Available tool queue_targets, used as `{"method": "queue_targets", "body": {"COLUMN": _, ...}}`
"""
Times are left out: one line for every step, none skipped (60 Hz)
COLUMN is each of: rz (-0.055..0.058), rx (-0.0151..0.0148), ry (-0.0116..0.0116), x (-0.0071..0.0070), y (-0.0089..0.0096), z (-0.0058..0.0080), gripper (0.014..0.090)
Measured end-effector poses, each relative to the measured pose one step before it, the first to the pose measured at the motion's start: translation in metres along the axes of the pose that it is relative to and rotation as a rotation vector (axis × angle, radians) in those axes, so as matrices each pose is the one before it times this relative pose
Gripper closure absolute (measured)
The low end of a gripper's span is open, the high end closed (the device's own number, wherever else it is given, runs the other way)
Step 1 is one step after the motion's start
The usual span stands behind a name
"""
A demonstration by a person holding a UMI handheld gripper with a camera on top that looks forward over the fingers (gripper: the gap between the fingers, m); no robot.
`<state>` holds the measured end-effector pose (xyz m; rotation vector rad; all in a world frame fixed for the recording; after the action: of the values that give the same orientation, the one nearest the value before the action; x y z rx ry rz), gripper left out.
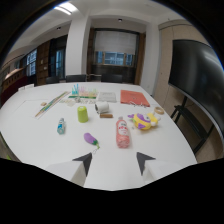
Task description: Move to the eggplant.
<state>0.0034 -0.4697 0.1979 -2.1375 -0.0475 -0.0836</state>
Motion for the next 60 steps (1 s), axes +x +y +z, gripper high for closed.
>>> {"method": "queue_targets", "body": {"rz": -0.0006, "rx": 0.00128, "ry": 0.00379, "x": 0.00057, "y": -0.00014, "z": -0.00027, "gripper": 0.0199}}
{"method": "queue_targets", "body": {"rz": -0.0003, "rx": 0.00045, "ry": 0.00478, "x": 0.00055, "y": 0.00008, "z": -0.00057, "gripper": 0.0196}}
{"method": "queue_targets", "body": {"rz": -0.0006, "rx": -0.00071, "ry": 0.00570, "x": 0.00059, "y": 0.00041, "z": -0.00082, "gripper": 0.0198}}
{"method": "queue_targets", "body": {"rz": -0.0004, "rx": -0.00144, "ry": 0.00591, "x": 0.00041, "y": 0.00042, "z": -0.00107, "gripper": 0.0200}}
{"method": "queue_targets", "body": {"rz": -0.0007, "rx": -0.00193, "ry": 0.00604, "x": 0.00040, "y": 0.00034, "z": -0.00154, "gripper": 0.0198}}
{"method": "queue_targets", "body": {"rz": -0.0006, "rx": -0.00188, "ry": 0.00524, "x": -0.00052, "y": -0.00091, "z": -0.00168, "gripper": 0.0198}}
{"method": "queue_targets", "body": {"rz": -0.0004, "rx": -0.00274, "ry": 0.00385, "x": -0.00101, "y": -0.00316, "z": -0.00334, "gripper": 0.0199}}
{"method": "queue_targets", "body": {"rz": -0.0003, "rx": -0.00355, "ry": 0.00257, "x": -0.00029, "y": -0.00578, "z": -0.00625, "gripper": 0.0197}}
{"method": "queue_targets", "body": {"rz": 0.0031, "rx": -0.00432, "ry": -0.00116, "x": -0.00309, "y": 0.01590, "z": 0.00124, "gripper": 0.0198}}
{"method": "queue_targets", "body": {"rz": 0.0014, "rx": -0.00164, "ry": 0.00380, "x": -0.01198, "y": 0.01172, "z": -0.01997, "gripper": 0.0199}}
{"method": "queue_targets", "body": {"rz": 0.0005, "rx": -0.00155, "ry": 0.00064, "x": -0.00274, "y": 0.00193, "z": -0.00487, "gripper": 0.0197}}
{"method": "queue_targets", "body": {"rz": 0.0003, "rx": -0.00084, "ry": -0.00151, "x": 0.00025, "y": 0.00123, "z": -0.00124, "gripper": 0.0197}}
{"method": "queue_targets", "body": {"rz": 0.0008, "rx": -0.00061, "ry": -0.00111, "x": -0.00197, "y": 0.00121, "z": -0.00133, "gripper": 0.0200}}
{"method": "queue_targets", "body": {"rz": 0.0001, "rx": -0.00128, "ry": -0.00181, "x": -0.00195, "y": 0.00147, "z": -0.00099, "gripper": 0.0200}}
{"method": "queue_targets", "body": {"rz": 0.0000, "rx": -0.00257, "ry": -0.00196, "x": -0.00204, "y": 0.00150, "z": -0.00080, "gripper": 0.0200}}
{"method": "queue_targets", "body": {"rz": -0.0005, "rx": -0.00405, "ry": -0.00098, "x": -0.00184, "y": 0.00191, "z": -0.00096, "gripper": 0.0199}}
{"method": "queue_targets", "body": {"rz": 0.0003, "rx": -0.00564, "ry": 0.00176, "x": -0.00998, "y": 0.00539, "z": -0.00255, "gripper": 0.0200}}
{"method": "queue_targets", "body": {"rz": 0.0000, "rx": -0.00586, "ry": -0.00066, "x": -0.00287, "y": 0.00237, "z": -0.00034, "gripper": 0.0201}}
{"method": "queue_targets", "body": {"rz": 0.0003, "rx": -0.00323, "ry": -0.00108, "x": -0.00832, "y": 0.00584, "z": -0.00106, "gripper": 0.0201}}
{"method": "queue_targets", "body": {"rz": -0.0001, "rx": -0.00548, "ry": -0.00385, "x": -0.00360, "y": 0.00213, "z": 0.00038, "gripper": 0.0200}}
{"method": "queue_targets", "body": {"rz": -0.0005, "rx": -0.00403, "ry": -0.00555, "x": -0.00391, "y": 0.00163, "z": 0.00064, "gripper": 0.0200}}
{"method": "queue_targets", "body": {"rz": 0.0000, "rx": -0.00329, "ry": -0.00657, "x": -0.00437, "y": 0.00150, "z": 0.00124, "gripper": 0.0202}}
{"method": "queue_targets", "body": {"rz": 0.0003, "rx": -0.00283, "ry": -0.00577, "x": -0.00379, "y": 0.00125, "z": 0.00164, "gripper": 0.0200}}
{"method": "queue_targets", "body": {"rz": 0.0002, "rx": -0.00250, "ry": -0.00433, "x": -0.00323, "y": 0.00091, "z": 0.00201, "gripper": 0.0201}}
{"method": "queue_targets", "body": {"rz": 0.0002, "rx": -0.00271, "ry": -0.00370, "x": -0.00296, "y": 0.00066, "z": 0.00251, "gripper": 0.0200}}
{"method": "queue_targets", "body": {"rz": -0.0001, "rx": -0.00208, "ry": -0.00316, "x": -0.00292, "y": 0.00045, "z": 0.00281, "gripper": 0.0201}}
{"method": "queue_targets", "body": {"rz": 0.0009, "rx": -0.00160, "ry": -0.00225, "x": -0.00581, "y": -0.00208, "z": 0.01198, "gripper": 0.0200}}
{"method": "queue_targets", "body": {"rz": 0.0002, "rx": 0.00099, "ry": -0.00240, "x": -0.00280, "y": -0.00052, "z": 0.00345, "gripper": 0.0198}}
{"method": "queue_targets", "body": {"rz": -0.0001, "rx": 0.00168, "ry": -0.00087, "x": -0.00479, "y": 0.00048, "z": 0.00003, "gripper": 0.0197}}
{"method": "queue_targets", "body": {"rz": -0.0001, "rx": 0.00213, "ry": -0.00277, "x": -0.00262, "y": -0.00102, "z": 0.00454, "gripper": 0.0198}}
{"method": "queue_targets", "body": {"rz": -0.0002, "rx": 0.00195, "ry": -0.00293, "x": -0.00266, "y": -0.00095, "z": 0.00517, "gripper": 0.0200}}
{"method": "queue_targets", "body": {"rz": -0.0001, "rx": 0.00157, "ry": -0.00245, "x": -0.00226, "y": -0.00126, "z": 0.00578, "gripper": 0.0198}}
{"method": "queue_targets", "body": {"rz": -0.0004, "rx": 0.00145, "ry": -0.00161, "x": -0.00229, "y": -0.00128, "z": 0.00619, "gripper": 0.0197}}
{"method": "queue_targets", "body": {"rz": -0.0008, "rx": 0.00204, "ry": -0.00152, "x": -0.00181, "y": -0.00152, "z": 0.00652, "gripper": 0.0199}}
{"method": "queue_targets", "body": {"rz": -0.0006, "rx": 0.00229, "ry": -0.00269, "x": -0.00106, "y": -0.00220, "z": 0.00957, "gripper": 0.0197}}
{"method": "queue_targets", "body": {"rz": -0.0008, "rx": 0.00327, "ry": -0.00255, "x": -0.00207, "y": -0.00187, "z": 0.00699, "gripper": 0.0198}}
{"method": "queue_targets", "body": {"rz": -0.0005, "rx": 0.00238, "ry": -0.00169, "x": -0.00188, "y": -0.00189, "z": 0.00727, "gripper": 0.0199}}
{"method": "queue_targets", "body": {"rz": -0.0005, "rx": 0.00031, "ry": -0.00112, "x": -0.00121, "y": -0.00161, "z": 0.00811, "gripper": 0.0198}}
{"method": "queue_targets", "body": {"rz": 0.0004, "rx": -0.00043, "ry": -0.00048, "x": -0.00107, "y": -0.00109, "z": 0.00767, "gripper": 0.0197}}
{"method": "queue_targets", "body": {"rz": 0.0017, "rx": -0.00167, "ry": -0.00229, "x": -0.00123, "y": -0.00128, "z": 0.00771, "gripper": 0.0201}}
{"method": "queue_targets", "body": {"rz": 0.0028, "rx": -0.00212, "ry": -0.00393, "x": -0.00123, "y": -0.00089, "z": 0.00787, "gripper": 0.0199}}
{"method": "queue_targets", "body": {"rz": 0.0041, "rx": -0.00263, "ry": -0.00484, "x": -0.00116, "y": -0.00136, "z": 0.00826, "gripper": 0.0199}}
{"method": "queue_targets", "body": {"rz": 0.0055, "rx": -0.00251, "ry": -0.00434, "x": -0.00059, "y": -0.00139, "z": 0.00823, "gripper": 0.0201}}
{"method": "queue_targets", "body": {"rz": 0.0055, "rx": -0.00221, "ry": -0.00327, "x": 0.00089, "y": -0.00124, "z": 0.00926, "gripper": 0.0199}}
{"method": "queue_targets", "body": {"rz": 0.0052, "rx": -0.00354, "ry": -0.00135, "x": 0.00066, "y": -0.00102, "z": 0.00811, "gripper": 0.0199}}
{"method": "queue_targets", "body": {"rz": 0.0027, "rx": -0.00384, "ry": 0.00027, "x": 0.00118, "y": -0.00091, "z": 0.00820, "gripper": 0.0200}}
{"method": "queue_targets", "body": {"rz": 0.0015, "rx": -0.00463, "ry": 0.00150, "x": 0.00134, "y": -0.00069, "z": 0.00781, "gripper": 0.0198}}
{"method": "queue_targets", "body": {"rz": 0.0011, "rx": -0.00512, "ry": 0.00082, "x": 0.00099, "y": -0.00071, "z": 0.00795, "gripper": 0.0200}}
{"method": "queue_targets", "body": {"rz": 0.0005, "rx": -0.00453, "ry": 0.00167, "x": 0.00135, "y": -0.00057, "z": 0.00713, "gripper": 0.0201}}
{"method": "queue_targets", "body": {"rz": 0.0009, "rx": -0.00430, "ry": 0.00058, "x": 0.00117, "y": -0.00078, "z": 0.00729, "gripper": 0.0198}}
{"method": "queue_targets", "body": {"rz": 0.0005, "rx": -0.00339, "ry": -0.00063, "x": 0.00078, "y": -0.00044, "z": 0.00694, "gripper": 0.0201}}
{"method": "queue_targets", "body": {"rz": 0.0005, "rx": -0.00308, "ry": -0.00163, "x": 0.00038, "y": -0.00065, "z": 0.00679, "gripper": 0.0201}}
{"method": "queue_targets", "body": {"rz": 0.0000, "rx": -0.00334, "ry": -0.00118, "x": 0.00056, "y": -0.00040, "z": 0.00652, "gripper": 0.0201}}
{"method": "queue_targets", "body": {"rz": -0.0007, "rx": -0.00401, "ry": 0.00009, "x": 0.00057, "y": 0.00000, "z": 0.00618, "gripper": 0.0203}}
{"method": "queue_targets", "body": {"rz": -0.0007, "rx": -0.00487, "ry": 0.00047, "x": 0.00050, "y": 0.00045, "z": 0.00569, "gripper": 0.0202}}
{"method": "queue_targets", "body": {"rz": -0.0012, "rx": -0.00517, "ry": 0.00009, "x": 0.00027, "y": 0.00047, "z": 0.00489, "gripper": 0.0204}}
{"method": "queue_targets", "body": {"rz": -0.0016, "rx": -0.00591, "ry": -0.00244, "x": 0.00009, "y": 0.00020, "z": 0.00522, "gripper": 0.0205}}
{"method": "queue_targets", "body": {"rz": -0.0019, "rx": -0.00527, "ry": -0.00220, "x": -0.00090, "y": 0.00067, "z": 0.00513, "gripper": 0.0205}}
{"method": "queue_targets", "body": {"rz": -0.0009, "rx": -0.00655, "ry": -0.00406, "x": -0.00012, "y": 0.00093, "z": 0.00324, "gripper": 0.0205}}
{"method": "queue_targets", "body": {"rz": 0.0000, "rx": -0.00495, "ry": -0.00445, "x": -0.00075, "y": 0.00082, "z": 0.00351, "gripper": 0.0203}}
